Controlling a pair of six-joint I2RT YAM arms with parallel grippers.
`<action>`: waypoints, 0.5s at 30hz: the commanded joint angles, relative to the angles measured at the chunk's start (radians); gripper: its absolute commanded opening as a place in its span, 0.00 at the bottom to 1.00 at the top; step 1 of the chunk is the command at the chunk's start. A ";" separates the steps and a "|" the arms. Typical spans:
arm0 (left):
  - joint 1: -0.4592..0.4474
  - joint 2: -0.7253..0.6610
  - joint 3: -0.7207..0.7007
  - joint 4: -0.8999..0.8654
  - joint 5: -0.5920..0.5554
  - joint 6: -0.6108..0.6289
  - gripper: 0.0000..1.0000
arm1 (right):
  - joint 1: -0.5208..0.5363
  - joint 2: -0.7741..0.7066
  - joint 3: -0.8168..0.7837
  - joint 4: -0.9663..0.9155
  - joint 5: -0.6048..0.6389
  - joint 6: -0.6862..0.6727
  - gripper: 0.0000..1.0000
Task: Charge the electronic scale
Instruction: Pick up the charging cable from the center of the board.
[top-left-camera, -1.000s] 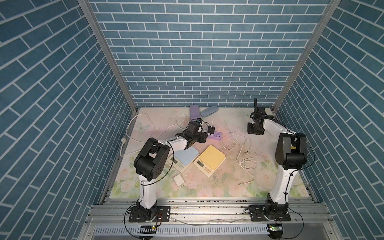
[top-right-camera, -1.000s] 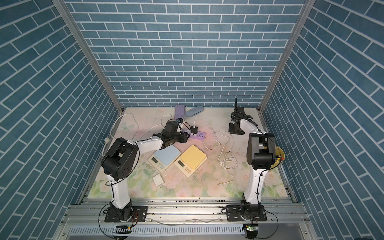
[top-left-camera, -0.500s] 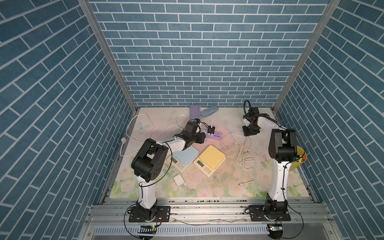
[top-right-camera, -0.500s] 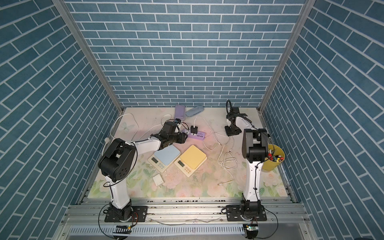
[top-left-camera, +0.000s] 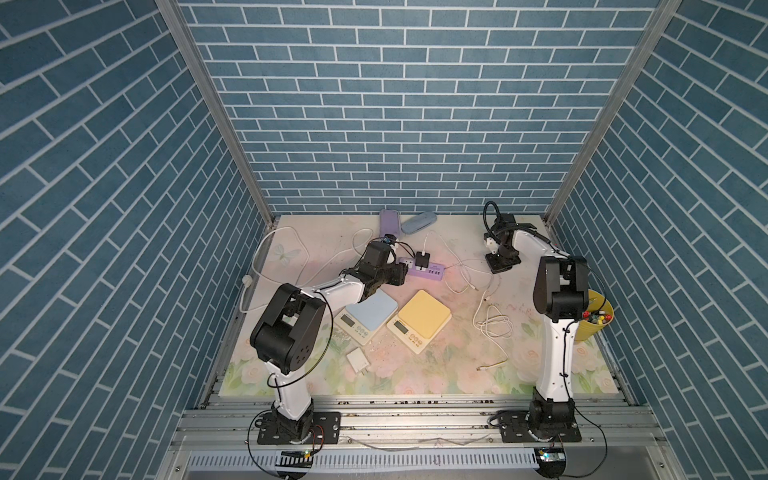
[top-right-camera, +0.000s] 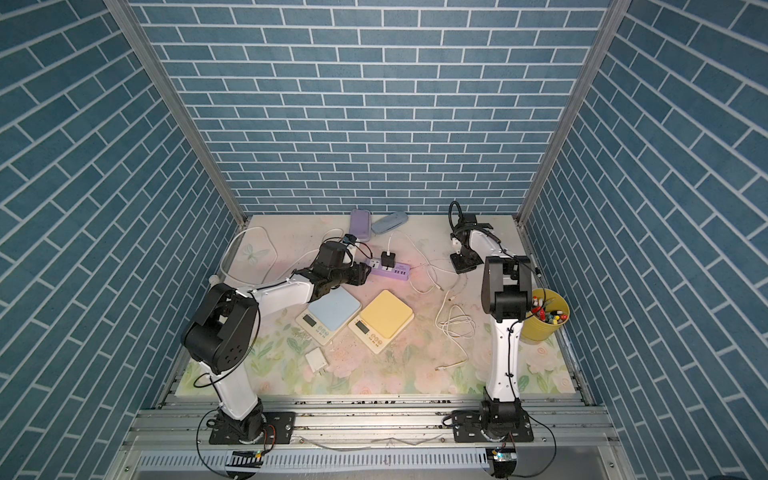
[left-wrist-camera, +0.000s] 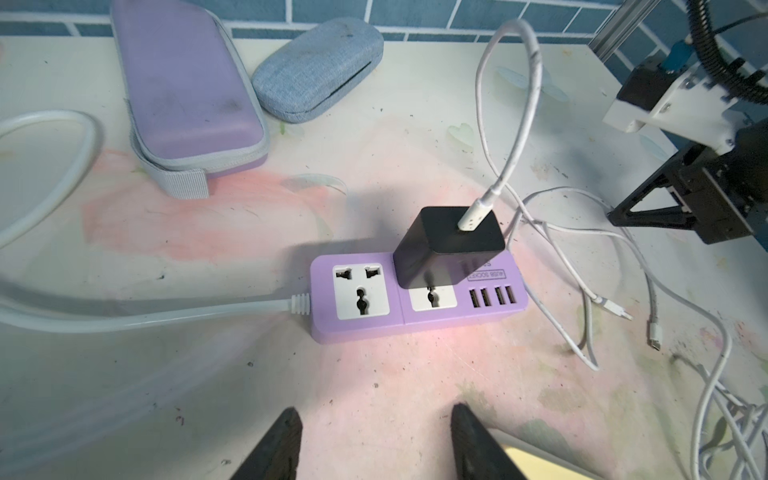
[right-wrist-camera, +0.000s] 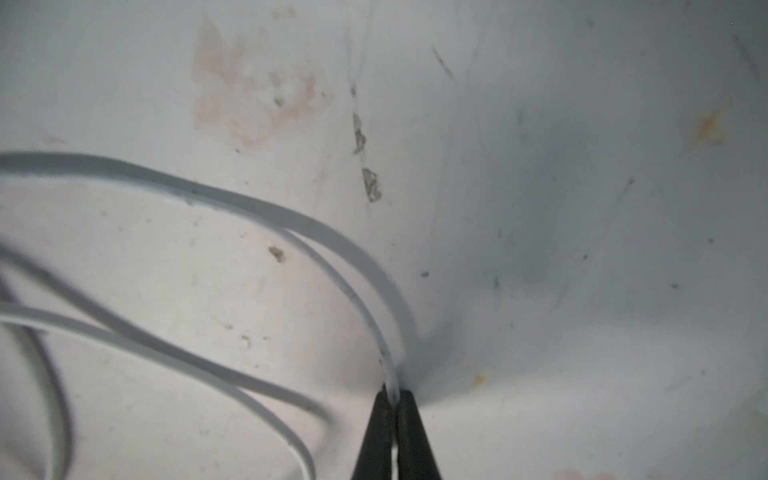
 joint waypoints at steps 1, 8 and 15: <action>0.010 -0.056 -0.023 -0.016 -0.013 0.022 0.61 | 0.001 -0.162 -0.027 0.011 0.088 0.036 0.00; 0.010 -0.148 -0.052 -0.010 0.021 0.058 0.61 | 0.000 -0.411 -0.141 0.076 0.193 0.128 0.00; -0.024 -0.292 -0.189 0.176 0.052 0.102 0.69 | 0.003 -0.684 -0.304 0.144 0.011 0.366 0.00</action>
